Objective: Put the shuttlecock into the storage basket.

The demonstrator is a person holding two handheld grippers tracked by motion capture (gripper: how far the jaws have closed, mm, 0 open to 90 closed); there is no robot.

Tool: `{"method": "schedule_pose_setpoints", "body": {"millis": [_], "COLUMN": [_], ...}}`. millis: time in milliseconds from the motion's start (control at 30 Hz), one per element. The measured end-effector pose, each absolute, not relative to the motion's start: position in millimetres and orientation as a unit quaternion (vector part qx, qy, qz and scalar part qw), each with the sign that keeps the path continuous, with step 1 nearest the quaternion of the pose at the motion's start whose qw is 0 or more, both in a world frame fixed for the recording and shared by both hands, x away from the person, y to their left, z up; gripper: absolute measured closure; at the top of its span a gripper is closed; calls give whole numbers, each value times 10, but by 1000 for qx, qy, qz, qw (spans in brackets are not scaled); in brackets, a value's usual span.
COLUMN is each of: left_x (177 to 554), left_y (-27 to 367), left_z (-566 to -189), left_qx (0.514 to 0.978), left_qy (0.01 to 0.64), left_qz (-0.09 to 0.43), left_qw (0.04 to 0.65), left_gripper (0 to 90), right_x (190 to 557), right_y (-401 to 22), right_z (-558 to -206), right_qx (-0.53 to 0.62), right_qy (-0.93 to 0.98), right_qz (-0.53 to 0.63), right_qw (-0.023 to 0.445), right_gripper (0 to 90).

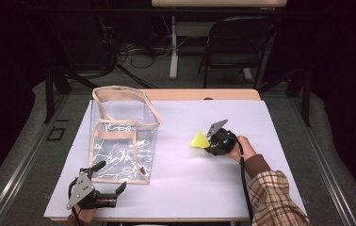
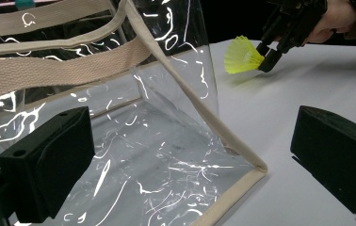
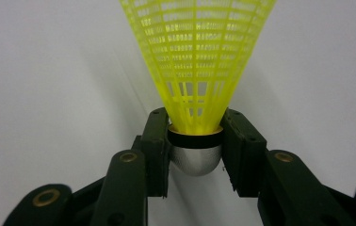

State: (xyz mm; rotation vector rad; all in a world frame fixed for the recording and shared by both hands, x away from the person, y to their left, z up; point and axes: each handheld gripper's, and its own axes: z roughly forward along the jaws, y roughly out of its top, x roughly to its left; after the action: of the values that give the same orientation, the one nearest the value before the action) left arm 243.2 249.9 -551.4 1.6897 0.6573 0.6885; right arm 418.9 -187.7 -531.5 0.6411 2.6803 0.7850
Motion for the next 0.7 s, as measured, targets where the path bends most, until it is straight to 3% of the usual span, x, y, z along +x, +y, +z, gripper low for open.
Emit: {"method": "schedule_pose_setpoints", "body": {"millis": [700], "left_x": [2435], "left_y": [2484], "left_z": [-5518], "left_qx": [721], "left_qy": [279], "left_qz": [293], "left_qw": [563], "left_gripper": [0], "right_x": [4024], "right_y": [-1950], "right_z": [-5383], "right_qx": [277], "right_qy": [879], "right_qz": [360], "right_qw": [143], "right_gripper": [645]}}
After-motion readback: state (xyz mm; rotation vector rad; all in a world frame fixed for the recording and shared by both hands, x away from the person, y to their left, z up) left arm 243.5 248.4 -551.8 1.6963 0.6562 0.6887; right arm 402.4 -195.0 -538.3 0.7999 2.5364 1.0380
